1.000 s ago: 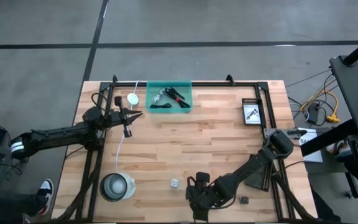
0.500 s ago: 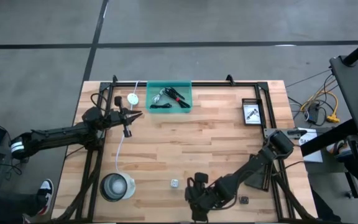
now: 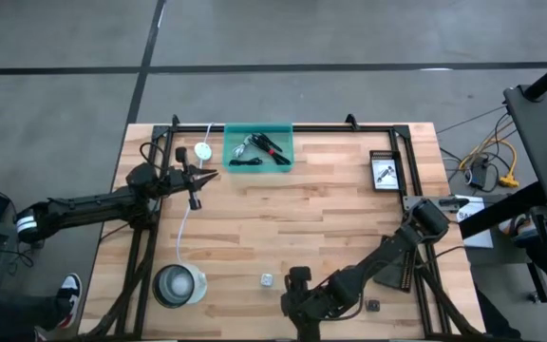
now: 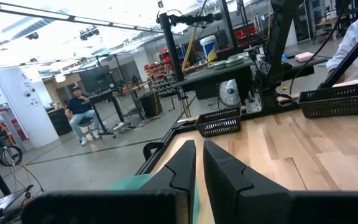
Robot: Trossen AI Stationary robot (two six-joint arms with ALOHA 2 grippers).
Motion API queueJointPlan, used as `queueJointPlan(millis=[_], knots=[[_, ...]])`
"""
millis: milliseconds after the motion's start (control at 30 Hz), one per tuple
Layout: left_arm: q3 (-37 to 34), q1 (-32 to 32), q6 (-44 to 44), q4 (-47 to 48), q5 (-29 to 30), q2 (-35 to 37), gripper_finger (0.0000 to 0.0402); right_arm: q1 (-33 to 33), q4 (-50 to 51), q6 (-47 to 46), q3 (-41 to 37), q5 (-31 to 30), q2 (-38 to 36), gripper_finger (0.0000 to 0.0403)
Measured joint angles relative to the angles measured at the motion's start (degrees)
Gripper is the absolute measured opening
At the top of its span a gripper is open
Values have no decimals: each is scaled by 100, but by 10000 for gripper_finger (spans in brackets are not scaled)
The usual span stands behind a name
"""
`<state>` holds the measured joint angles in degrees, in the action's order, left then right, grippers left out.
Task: Pick and place items into bin
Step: Put the card reader box into the top black bin
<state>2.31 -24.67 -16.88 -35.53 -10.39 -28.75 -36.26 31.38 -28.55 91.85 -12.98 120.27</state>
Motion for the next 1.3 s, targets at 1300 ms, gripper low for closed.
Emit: queueJointPlan(millis=[1300], knots=[[-4,2,17,-44,4,-162,15,-310,400,-1373,31,982,350,198]])
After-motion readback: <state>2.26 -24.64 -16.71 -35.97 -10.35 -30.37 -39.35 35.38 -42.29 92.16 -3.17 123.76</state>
